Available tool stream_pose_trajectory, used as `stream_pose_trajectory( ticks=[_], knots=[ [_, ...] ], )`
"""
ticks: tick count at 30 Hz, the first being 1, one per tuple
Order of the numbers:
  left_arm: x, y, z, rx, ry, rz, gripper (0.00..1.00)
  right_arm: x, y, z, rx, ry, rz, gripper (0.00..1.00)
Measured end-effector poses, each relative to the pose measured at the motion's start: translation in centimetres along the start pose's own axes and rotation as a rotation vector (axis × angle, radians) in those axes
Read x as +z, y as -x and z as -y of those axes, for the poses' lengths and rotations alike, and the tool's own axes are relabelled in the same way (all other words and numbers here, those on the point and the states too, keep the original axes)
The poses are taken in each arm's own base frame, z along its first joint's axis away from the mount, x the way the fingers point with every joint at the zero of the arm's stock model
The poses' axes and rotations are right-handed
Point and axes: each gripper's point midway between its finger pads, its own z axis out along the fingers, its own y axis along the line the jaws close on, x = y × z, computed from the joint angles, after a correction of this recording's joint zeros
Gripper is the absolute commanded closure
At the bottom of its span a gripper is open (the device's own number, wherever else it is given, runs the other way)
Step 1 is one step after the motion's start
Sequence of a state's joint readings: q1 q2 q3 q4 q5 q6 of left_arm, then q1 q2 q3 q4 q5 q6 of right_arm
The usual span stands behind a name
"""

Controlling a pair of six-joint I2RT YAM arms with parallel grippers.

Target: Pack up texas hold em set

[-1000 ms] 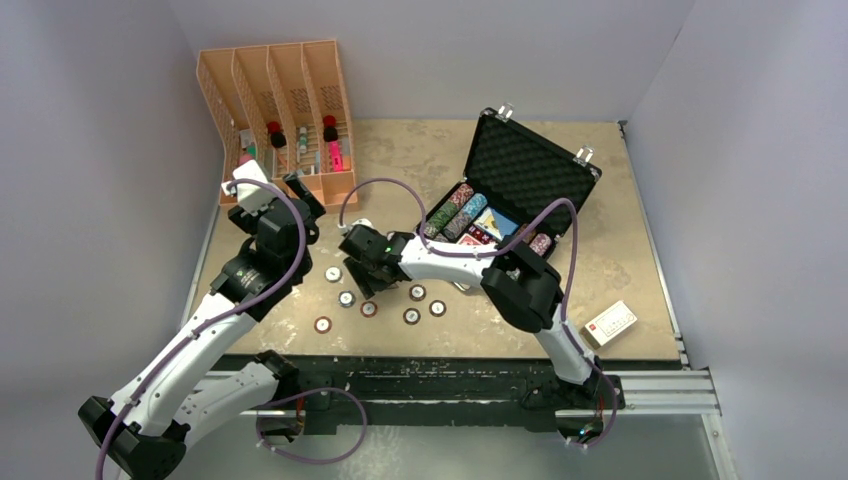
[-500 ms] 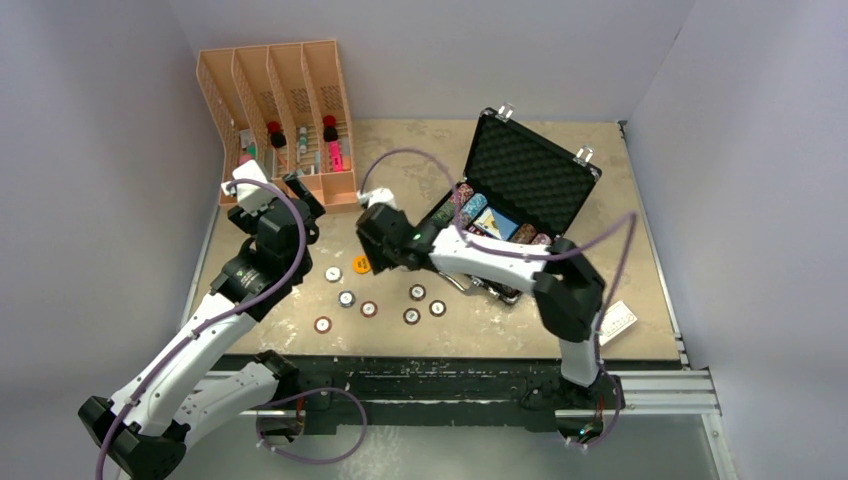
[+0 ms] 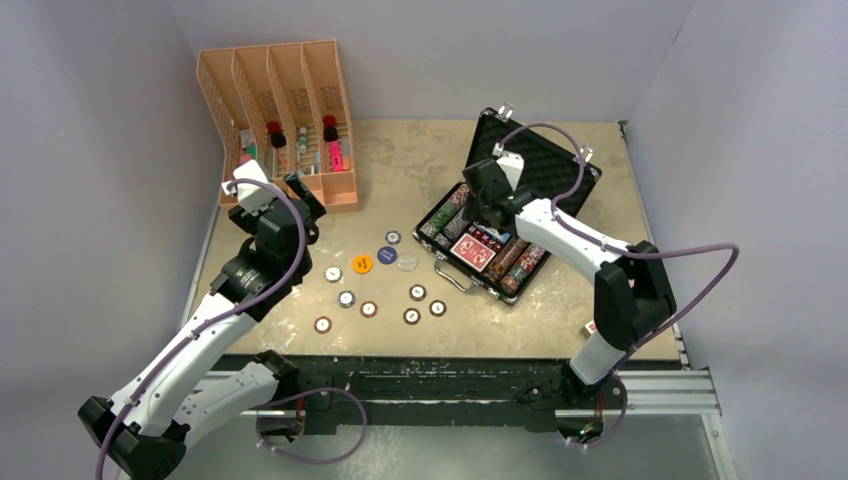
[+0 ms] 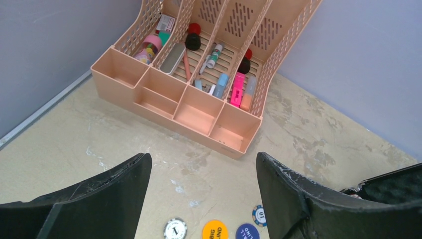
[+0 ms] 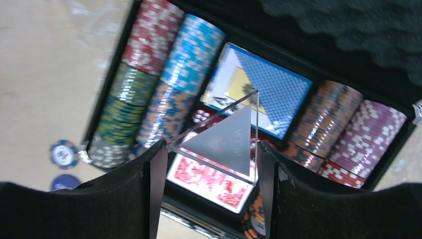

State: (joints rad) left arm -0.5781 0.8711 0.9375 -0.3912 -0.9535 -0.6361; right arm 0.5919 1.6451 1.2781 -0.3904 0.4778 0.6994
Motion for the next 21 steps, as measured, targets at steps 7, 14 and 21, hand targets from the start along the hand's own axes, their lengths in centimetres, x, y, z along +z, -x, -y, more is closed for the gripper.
stream_pose_trajectory(
  ticks=[7, 14, 21],
  knots=[
    [0.1, -0.1, 0.1, 0.003, 0.000, -0.003, 0.24, 1.7, -1.4, 3.8, 0.059, -0.103, -0.043, 0.45],
    [0.1, -0.3, 0.1, 0.009, 0.001, -0.007, 0.24, 4.0, -1.8, 4.5, 0.071, -0.123, -0.043, 0.44],
    [0.1, -0.1, -0.1, 0.005, 0.008, 0.002, 0.24, 6.4, -3.5, 4.8, -0.023, -0.135, -0.075, 0.43]
  ],
)
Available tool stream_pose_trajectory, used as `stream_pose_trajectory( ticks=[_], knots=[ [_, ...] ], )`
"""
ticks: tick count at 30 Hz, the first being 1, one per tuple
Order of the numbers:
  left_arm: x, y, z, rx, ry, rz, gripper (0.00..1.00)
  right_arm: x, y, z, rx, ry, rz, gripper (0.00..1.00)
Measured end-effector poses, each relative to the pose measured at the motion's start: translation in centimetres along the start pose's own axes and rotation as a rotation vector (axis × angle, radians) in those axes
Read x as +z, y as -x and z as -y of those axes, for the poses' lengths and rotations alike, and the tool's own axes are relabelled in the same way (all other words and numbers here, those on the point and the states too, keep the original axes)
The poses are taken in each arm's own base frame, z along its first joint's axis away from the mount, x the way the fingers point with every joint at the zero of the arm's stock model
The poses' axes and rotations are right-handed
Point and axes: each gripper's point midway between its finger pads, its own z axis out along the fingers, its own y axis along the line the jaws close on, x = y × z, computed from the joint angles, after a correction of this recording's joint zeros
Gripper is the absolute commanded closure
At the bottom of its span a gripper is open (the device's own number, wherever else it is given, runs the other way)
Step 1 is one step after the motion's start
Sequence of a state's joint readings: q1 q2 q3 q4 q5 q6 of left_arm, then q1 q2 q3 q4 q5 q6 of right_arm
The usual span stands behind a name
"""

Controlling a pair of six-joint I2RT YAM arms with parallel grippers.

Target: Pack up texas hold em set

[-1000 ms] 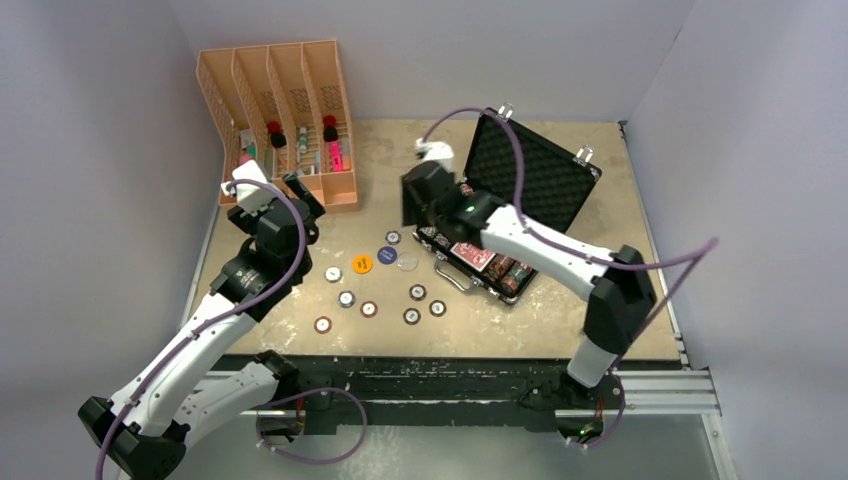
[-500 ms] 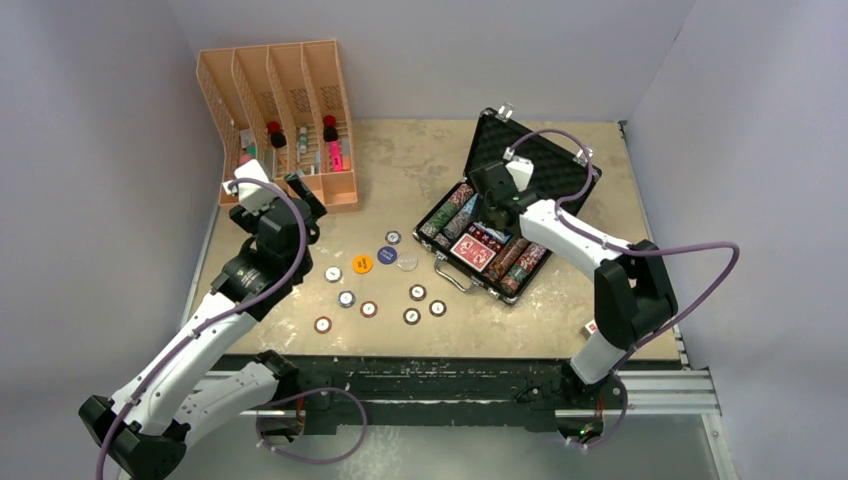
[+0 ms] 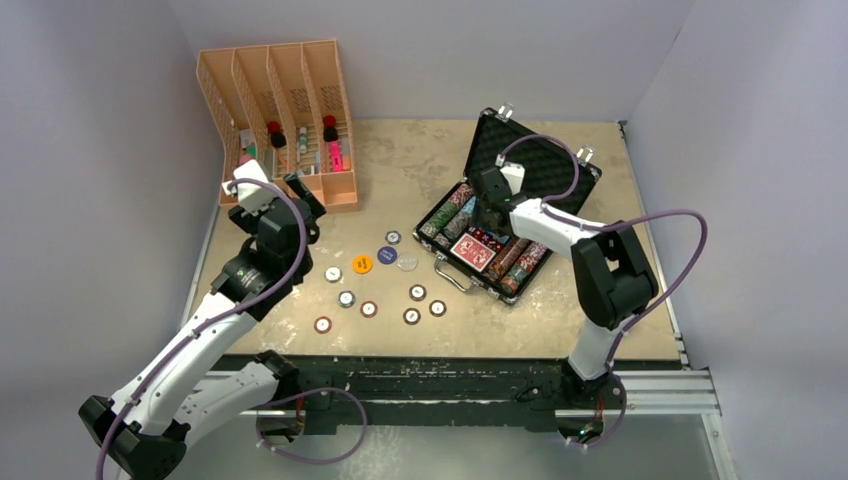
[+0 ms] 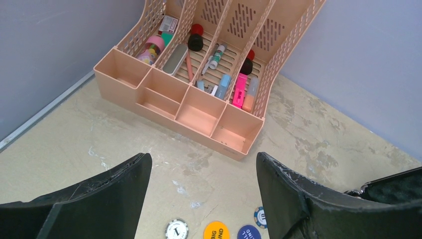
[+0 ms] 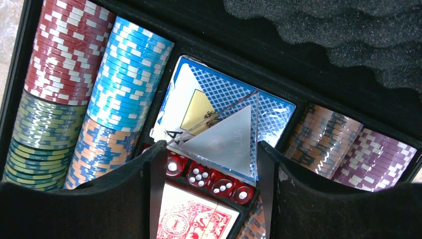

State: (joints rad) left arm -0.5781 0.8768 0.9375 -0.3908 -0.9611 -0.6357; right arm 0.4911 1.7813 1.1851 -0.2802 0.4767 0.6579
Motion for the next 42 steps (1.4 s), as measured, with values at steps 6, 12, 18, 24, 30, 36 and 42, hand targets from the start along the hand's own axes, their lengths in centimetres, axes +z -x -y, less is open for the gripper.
stream_pose_trajectory(
  ticks=[6, 12, 18, 24, 30, 36, 42],
  knots=[
    [0.0, 0.1, -0.1, -0.001, 0.007, 0.005, 0.24, 0.6, 0.0, 0.0, -0.054, 0.002, 0.006, 0.42],
    [0.0, 0.2, -0.3, -0.002, 0.012, 0.010, 0.24, 1.3, -0.2, -0.1, -0.084, -0.001, 0.007, 0.28],
    [0.0, 0.1, -0.2, 0.002, 0.006, 0.006, 0.24, 1.2, 0.0, 0.0, -0.089, -0.012, 0.006, 0.21],
    [0.0, -0.4, 0.4, 0.018, -0.018, -0.016, 0.24, -0.3, 1.2, -0.8, -0.098, 0.016, 0.022, 0.21],
    [0.0, -0.2, 0.1, 0.011, -0.004, -0.006, 0.26, -5.4, 2.8, -6.1, -0.164, 0.174, 0.105, 0.23],
    [-0.9, 1.7, -2.2, -0.061, 0.046, 0.064, 0.27, -9.9, -0.9, -13.5, -0.291, 0.410, 0.105, 0.29],
    [-1.9, 3.2, -4.0, -0.136, 0.077, 0.123, 0.28, -10.1, -6.1, -17.9, -0.406, 0.491, 0.032, 0.26]
  ],
)
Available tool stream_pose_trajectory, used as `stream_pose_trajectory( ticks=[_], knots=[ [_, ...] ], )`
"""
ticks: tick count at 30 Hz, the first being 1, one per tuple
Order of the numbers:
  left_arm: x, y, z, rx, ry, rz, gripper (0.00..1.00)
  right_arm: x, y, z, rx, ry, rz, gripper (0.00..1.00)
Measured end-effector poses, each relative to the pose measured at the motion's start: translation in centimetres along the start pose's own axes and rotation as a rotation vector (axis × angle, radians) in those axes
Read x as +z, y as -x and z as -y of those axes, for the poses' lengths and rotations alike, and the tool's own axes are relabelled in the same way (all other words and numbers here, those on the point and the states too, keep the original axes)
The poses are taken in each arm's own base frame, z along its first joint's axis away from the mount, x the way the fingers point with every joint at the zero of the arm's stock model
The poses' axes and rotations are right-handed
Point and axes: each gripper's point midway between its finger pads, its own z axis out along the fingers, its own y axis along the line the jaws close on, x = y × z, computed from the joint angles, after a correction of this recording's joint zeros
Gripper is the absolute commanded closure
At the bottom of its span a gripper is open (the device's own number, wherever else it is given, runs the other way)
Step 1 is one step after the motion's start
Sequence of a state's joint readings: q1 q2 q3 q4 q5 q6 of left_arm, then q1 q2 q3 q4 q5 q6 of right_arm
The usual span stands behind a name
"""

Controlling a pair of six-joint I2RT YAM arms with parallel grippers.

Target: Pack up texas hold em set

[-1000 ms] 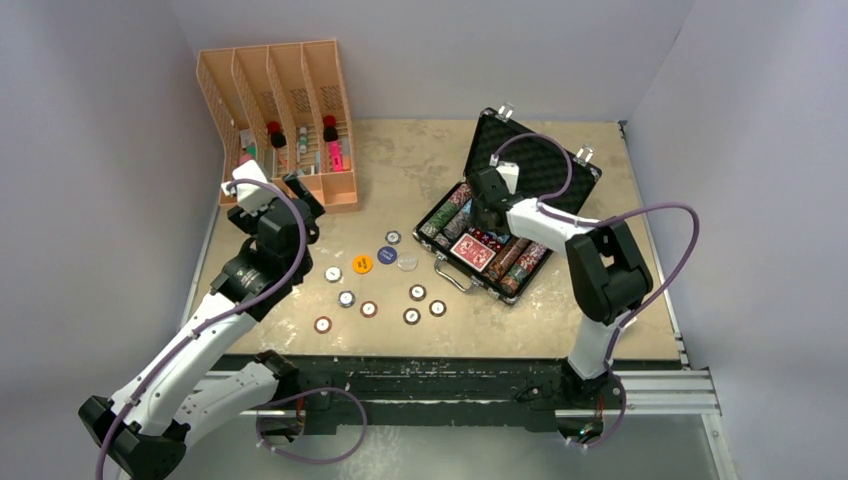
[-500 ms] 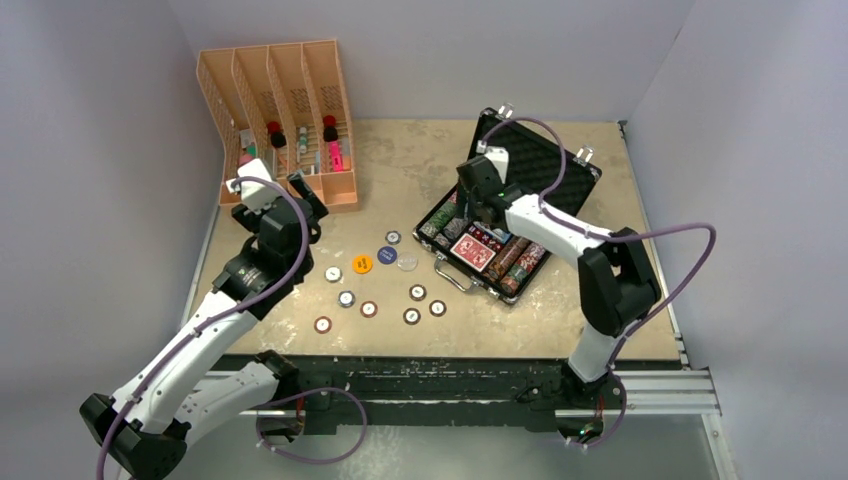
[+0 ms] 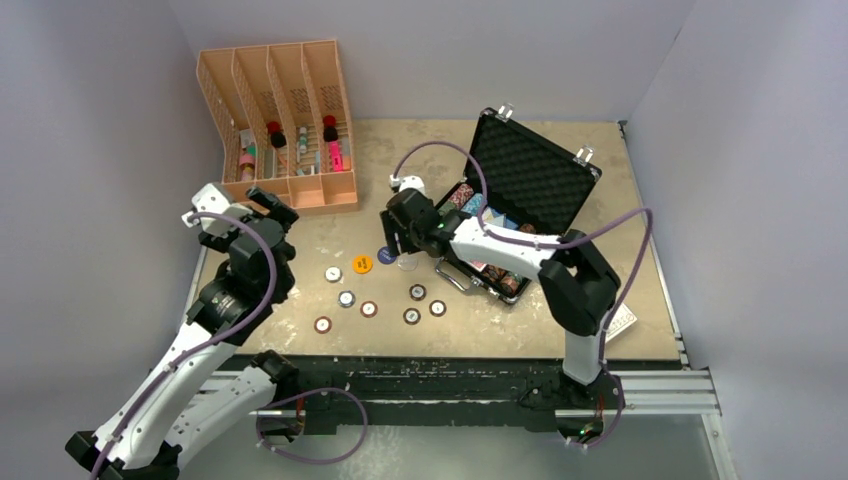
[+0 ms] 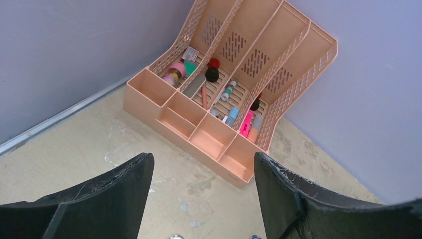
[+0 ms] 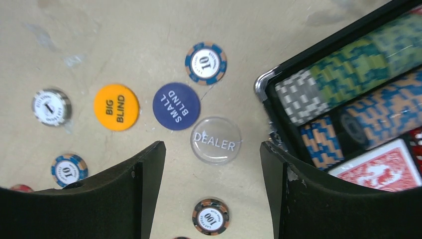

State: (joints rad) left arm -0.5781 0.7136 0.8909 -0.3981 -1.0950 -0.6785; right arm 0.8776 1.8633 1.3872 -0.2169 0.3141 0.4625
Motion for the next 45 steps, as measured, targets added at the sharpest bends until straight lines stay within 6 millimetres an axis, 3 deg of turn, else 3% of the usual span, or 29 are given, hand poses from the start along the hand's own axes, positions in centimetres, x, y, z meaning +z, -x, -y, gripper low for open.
stream_pose_trajectory(
  ticks=[7, 15, 23, 27, 29, 32, 41, 45],
  knots=[
    [0.0, 0.2, -0.7, -0.028, 0.030, 0.022, 0.28, 2.3, -4.0, 0.0, -0.022, -0.028, -0.111, 0.24],
    [0.0, 0.1, -0.9, -0.039, 0.036, 0.026, 0.28, 3.0, -4.5, -0.2, -0.041, -0.024, -0.131, 0.25],
    [0.2, -0.3, -0.8, -0.024, 0.040, 0.020, 0.28, 4.6, -6.5, -0.2, -0.088, -0.036, -0.190, 0.26],
    [0.3, -0.5, -0.7, -0.017, 0.042, 0.017, 0.28, 4.7, -6.5, -0.6, -0.097, -0.034, -0.197, 0.32],
    [0.3, -0.6, -0.6, -0.014, 0.042, 0.016, 0.28, 4.8, -6.5, -0.7, -0.099, -0.035, -0.201, 0.45],
    [0.4, -0.7, -0.6, -0.010, 0.042, 0.013, 0.28, 4.8, -6.5, -0.7, -0.100, -0.038, -0.203, 0.56],
    [0.4, -1.0, -0.4, -0.001, 0.038, 0.004, 0.28, 4.5, -6.2, -0.6, -0.092, -0.039, -0.197, 0.59],
    [0.5, -1.5, -0.1, 0.011, 0.030, -0.009, 0.27, 2.3, -4.4, -0.6, -0.064, -0.027, -0.147, 0.60]
  ],
)
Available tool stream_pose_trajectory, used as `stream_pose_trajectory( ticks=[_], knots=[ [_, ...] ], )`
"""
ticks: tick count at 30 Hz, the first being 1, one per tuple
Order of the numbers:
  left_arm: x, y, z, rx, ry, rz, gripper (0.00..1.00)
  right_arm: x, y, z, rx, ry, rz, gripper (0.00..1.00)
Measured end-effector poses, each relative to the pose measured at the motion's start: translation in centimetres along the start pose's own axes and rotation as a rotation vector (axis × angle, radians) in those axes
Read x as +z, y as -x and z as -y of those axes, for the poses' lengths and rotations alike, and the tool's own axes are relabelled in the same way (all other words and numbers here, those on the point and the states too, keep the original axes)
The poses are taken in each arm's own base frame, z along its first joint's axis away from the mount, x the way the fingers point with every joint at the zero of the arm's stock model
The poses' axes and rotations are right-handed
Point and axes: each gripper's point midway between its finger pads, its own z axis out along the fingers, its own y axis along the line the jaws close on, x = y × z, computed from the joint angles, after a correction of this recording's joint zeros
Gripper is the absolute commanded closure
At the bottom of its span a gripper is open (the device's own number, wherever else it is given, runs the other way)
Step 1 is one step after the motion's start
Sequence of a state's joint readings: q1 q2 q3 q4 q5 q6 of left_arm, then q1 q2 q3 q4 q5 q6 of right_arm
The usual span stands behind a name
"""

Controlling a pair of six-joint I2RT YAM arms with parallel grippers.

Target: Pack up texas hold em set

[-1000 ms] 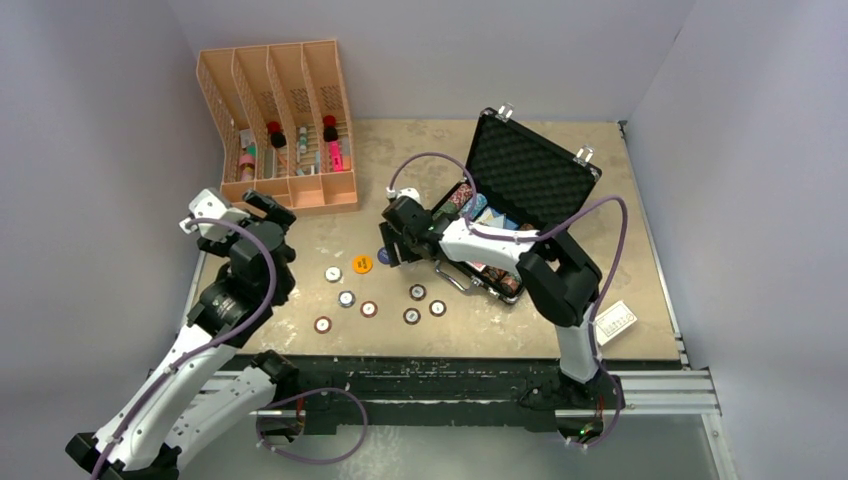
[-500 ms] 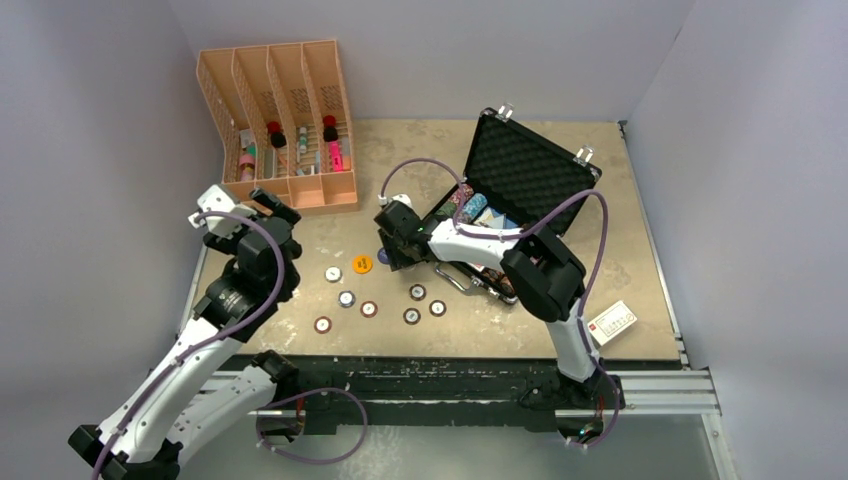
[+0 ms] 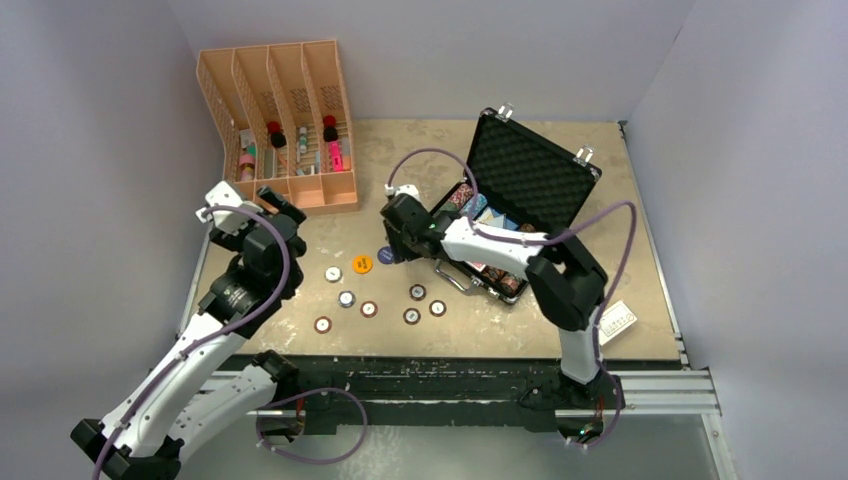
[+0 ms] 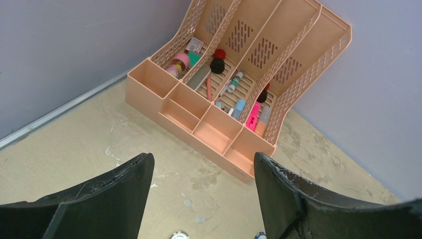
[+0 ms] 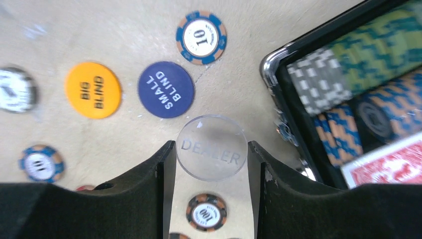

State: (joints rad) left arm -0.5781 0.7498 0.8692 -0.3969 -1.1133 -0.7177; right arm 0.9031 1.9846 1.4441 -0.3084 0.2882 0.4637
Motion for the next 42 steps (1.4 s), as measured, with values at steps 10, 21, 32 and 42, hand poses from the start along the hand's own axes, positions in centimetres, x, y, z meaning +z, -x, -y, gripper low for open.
stream_pose_trajectory(
  ticks=[10, 21, 32, 42],
  knots=[
    [0.3, -2.2, 1.7, 0.052, -0.058, -0.070, 0.24, -8.9, 6.1, 4.5, 0.206, -0.084, 0.281, 0.58],
    [-1.7, -7.4, 9.2, 0.178, -0.430, -0.319, 0.25, -7.2, 0.2, 15.1, 0.449, -0.299, 0.157, 0.57],
    [-4.8, -10.0, 12.7, 0.203, -0.685, -0.465, 0.25, -5.6, -2.1, 14.1, 0.483, -0.228, 0.067, 0.55],
    [-4.9, -10.7, 12.9, 0.218, -0.700, -0.484, 0.25, -3.4, -4.0, 14.5, 0.477, -0.252, -0.008, 0.34]
  ],
)
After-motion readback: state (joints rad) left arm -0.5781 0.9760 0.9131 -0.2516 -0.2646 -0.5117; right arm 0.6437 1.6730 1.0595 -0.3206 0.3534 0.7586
